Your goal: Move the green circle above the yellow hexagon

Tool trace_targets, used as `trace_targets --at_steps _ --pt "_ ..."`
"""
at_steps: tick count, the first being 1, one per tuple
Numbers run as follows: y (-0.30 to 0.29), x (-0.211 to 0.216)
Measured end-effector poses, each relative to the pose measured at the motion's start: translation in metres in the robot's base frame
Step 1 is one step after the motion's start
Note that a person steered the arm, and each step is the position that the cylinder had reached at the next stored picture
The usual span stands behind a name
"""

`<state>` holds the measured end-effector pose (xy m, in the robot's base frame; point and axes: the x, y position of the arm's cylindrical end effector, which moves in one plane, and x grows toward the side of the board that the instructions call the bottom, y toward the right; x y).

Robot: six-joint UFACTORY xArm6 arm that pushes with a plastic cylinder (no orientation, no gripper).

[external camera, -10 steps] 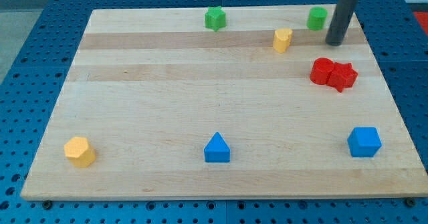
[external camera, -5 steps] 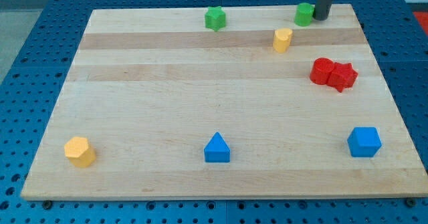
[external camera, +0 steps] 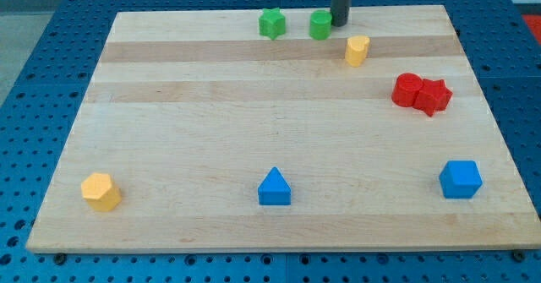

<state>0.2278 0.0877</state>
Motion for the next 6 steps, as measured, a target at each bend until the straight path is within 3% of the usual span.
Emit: trace_targets --at_steps 3,6 --pt "-0.077 0.058" --pt "-0.157 0.062"
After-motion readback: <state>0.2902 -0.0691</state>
